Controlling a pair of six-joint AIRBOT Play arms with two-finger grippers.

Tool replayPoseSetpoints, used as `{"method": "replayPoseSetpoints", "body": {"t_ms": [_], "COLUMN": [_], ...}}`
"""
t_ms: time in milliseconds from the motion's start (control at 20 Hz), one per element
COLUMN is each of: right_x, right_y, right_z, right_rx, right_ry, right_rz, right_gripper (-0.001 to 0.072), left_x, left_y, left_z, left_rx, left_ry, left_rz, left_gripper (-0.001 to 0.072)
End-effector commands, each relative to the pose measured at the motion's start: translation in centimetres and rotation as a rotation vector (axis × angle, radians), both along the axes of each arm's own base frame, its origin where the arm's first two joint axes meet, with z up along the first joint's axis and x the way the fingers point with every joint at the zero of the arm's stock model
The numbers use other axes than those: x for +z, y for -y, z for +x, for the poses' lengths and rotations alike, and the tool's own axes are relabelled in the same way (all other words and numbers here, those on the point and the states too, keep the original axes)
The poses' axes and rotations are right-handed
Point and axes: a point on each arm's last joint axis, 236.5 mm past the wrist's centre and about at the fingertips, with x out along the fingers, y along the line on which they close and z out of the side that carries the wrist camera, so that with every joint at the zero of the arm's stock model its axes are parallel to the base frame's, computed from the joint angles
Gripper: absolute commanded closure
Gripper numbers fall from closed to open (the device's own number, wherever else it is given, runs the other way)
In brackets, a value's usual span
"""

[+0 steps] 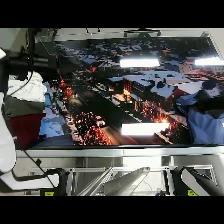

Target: Fold the shirts.

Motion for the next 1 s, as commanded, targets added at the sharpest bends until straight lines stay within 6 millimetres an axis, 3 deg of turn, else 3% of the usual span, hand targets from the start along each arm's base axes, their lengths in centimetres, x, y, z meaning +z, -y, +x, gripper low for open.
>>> {"method": "replayPoseSetpoints", "body": {"t_ms": [0,150,400,700,950], "right_x": [-1.7,-1.1,-1.0,-1.0,-1.0], "right_y": [-8.0,-11.3,-12.7,-12.8,-12.8], "right_z": [-3.5,-4.4,-4.9,-5.2,-5.2], "right_rx": [0.244,0.366,0.399,0.404,0.404], "right_ry": [0.036,0.068,0.063,0.053,0.053], "right_rz": [-0.008,-0.014,0.015,0.02,0.02], "right_gripper": [0.0692,0.0691,0.0692,0.0691,0.0692], "left_x": [-3.7,-6.7,-9.3,-9.2,-8.3], "left_y": [0.0,0.3,0.4,0.5,0.5], "left_z": [-3.6,-7.5,-12.6,-14.9,-15.2], "left_rx": [0.012,0.032,0.06,0.098,0.107], "left_ry": [-0.058,-0.148,-0.189,-0.168,-0.125], "left_rz": [0.011,0.004,0.028,0.026,0.026], "left_gripper": [0.0701,0.0701,0.07,0.0699,0.0699]}}
